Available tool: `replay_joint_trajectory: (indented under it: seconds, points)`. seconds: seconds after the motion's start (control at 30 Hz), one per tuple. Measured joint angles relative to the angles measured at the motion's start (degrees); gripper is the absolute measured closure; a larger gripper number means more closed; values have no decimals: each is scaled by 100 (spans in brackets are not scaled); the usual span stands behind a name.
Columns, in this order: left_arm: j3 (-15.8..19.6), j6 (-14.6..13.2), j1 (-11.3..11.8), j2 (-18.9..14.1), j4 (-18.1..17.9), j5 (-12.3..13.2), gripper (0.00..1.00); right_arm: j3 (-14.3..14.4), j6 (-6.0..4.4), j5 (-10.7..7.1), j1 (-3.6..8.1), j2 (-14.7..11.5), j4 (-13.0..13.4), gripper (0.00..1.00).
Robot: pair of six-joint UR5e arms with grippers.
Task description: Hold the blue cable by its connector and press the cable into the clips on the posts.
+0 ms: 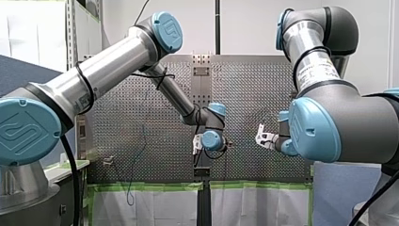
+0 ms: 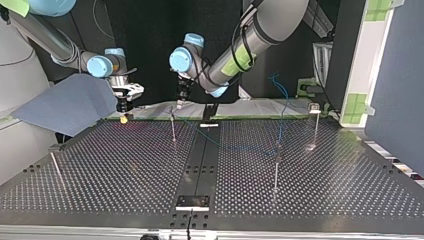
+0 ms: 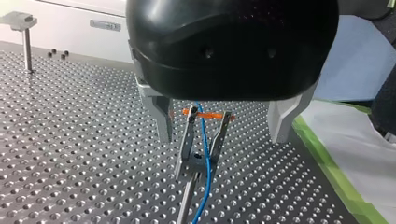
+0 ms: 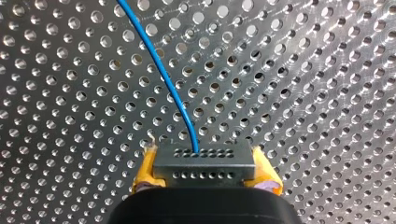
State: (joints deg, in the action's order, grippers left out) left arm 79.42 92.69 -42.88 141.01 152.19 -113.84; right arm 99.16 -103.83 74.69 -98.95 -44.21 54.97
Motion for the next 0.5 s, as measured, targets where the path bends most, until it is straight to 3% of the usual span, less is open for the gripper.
replay_joint_trajectory:
  seconds: [0.3, 0.5]
  points:
    - [1, -16, 33, -6, 5, -25, 0, -1, -1, -5, -2, 2, -7, 100]
    - [3, 89, 14, -40, 244, -149, 0, -4, -4, -4, 10, 5, 6, 100]
